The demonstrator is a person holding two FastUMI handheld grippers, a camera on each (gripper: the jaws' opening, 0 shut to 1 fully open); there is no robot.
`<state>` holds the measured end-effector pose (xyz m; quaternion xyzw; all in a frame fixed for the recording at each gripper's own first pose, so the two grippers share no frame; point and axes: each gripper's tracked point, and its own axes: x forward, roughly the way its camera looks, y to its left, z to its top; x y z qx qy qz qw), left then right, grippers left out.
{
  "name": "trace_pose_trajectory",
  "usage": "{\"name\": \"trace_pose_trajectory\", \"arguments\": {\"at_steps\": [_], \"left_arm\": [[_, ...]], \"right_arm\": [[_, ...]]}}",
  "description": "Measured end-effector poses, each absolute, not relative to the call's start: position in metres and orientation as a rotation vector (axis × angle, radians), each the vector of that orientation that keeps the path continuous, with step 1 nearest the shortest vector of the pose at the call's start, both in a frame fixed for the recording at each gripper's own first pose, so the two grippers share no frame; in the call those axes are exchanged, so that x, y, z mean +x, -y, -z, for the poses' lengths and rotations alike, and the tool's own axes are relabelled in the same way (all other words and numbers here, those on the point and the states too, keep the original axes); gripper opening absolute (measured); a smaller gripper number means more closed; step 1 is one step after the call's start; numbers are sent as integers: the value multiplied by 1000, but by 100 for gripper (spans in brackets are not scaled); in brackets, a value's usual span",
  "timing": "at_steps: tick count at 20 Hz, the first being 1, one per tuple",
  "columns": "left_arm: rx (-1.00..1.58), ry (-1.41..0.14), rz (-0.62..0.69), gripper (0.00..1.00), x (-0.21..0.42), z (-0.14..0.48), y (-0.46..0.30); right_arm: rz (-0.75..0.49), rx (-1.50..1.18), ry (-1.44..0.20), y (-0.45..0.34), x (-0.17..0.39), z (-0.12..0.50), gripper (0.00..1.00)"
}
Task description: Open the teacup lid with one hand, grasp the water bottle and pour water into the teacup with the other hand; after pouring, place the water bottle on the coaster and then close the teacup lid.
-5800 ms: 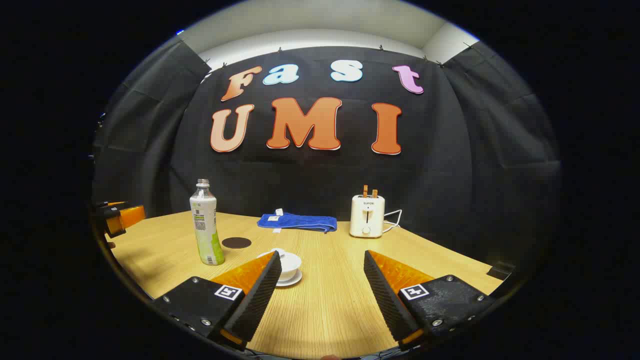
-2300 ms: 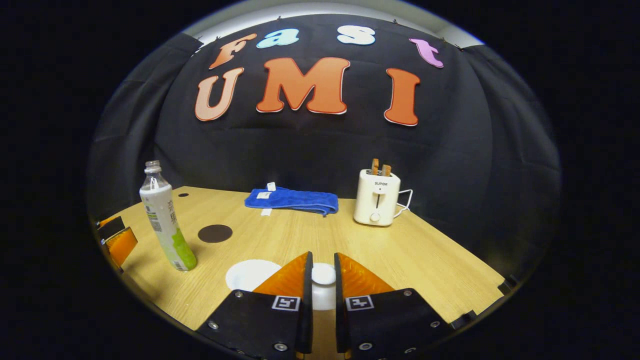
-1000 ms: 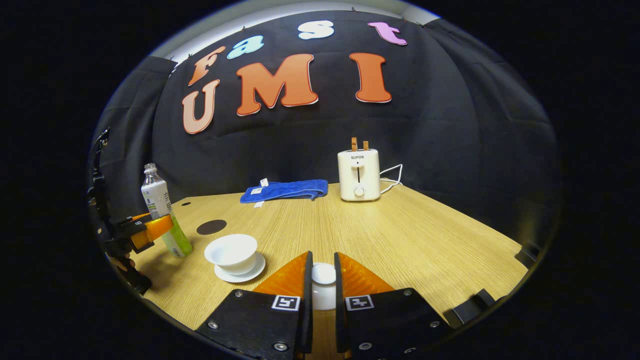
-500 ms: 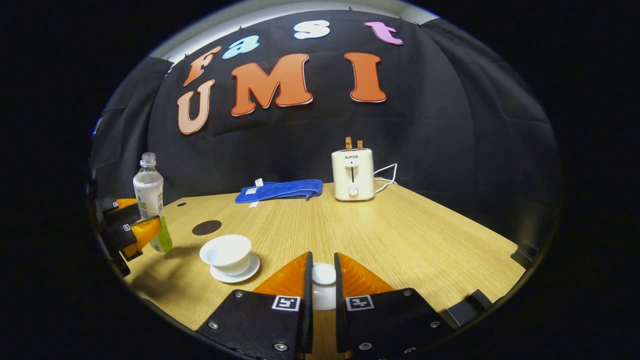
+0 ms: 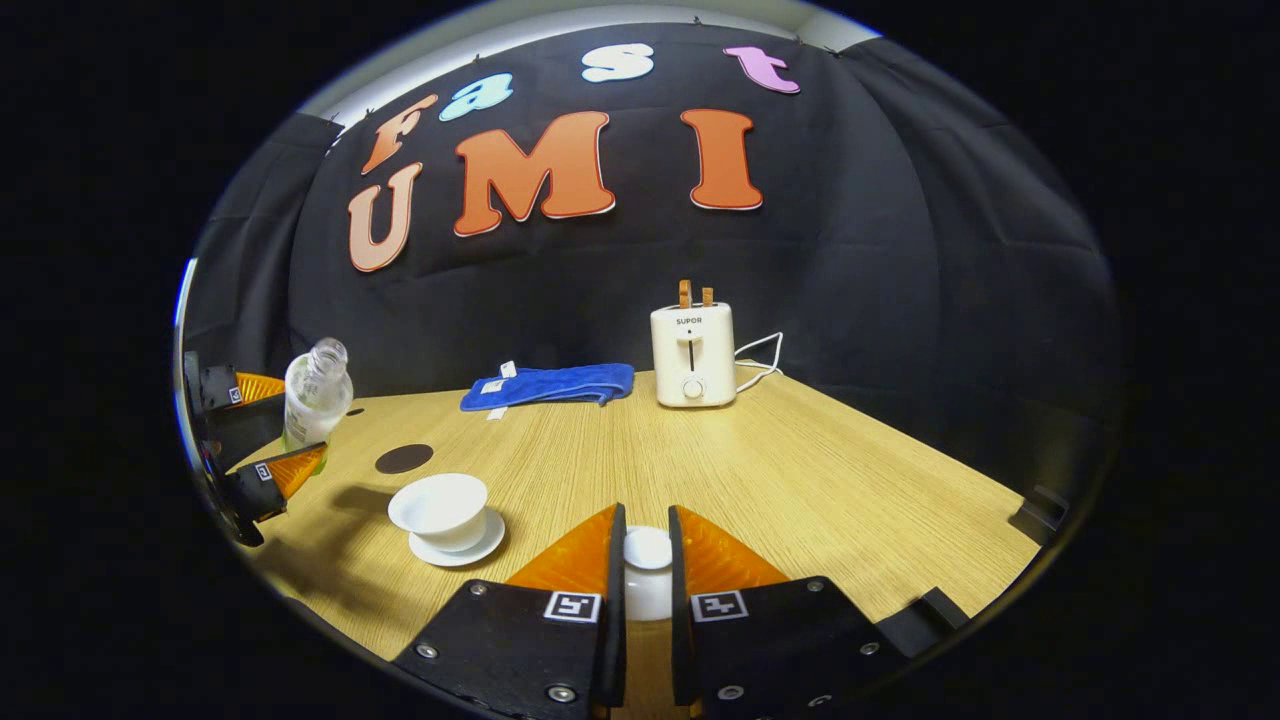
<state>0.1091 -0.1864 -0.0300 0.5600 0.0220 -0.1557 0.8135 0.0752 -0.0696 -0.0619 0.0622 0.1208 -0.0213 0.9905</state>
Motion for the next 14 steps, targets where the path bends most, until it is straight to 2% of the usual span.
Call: {"name": "trace_pose_trajectory", "arguments": {"at_steps": [5, 6, 8, 9, 14], "left_arm": [[1430, -23, 401, 63, 109, 43, 196], [1464, -26, 413, 68, 109, 47, 197], [1517, -33, 431, 63, 110, 52, 201], [1542, -31, 436, 66, 109, 53, 202], [1649, -48, 442, 66, 115, 51, 200]], "right_arm": [[38, 118, -256, 69, 77, 66, 18], [36, 116, -257, 68, 77, 68, 18], [34, 108, -259, 68, 78, 69, 18], [33, 108, -263, 68, 77, 71, 19], [33, 112, -259, 70, 78, 70, 18]]}}
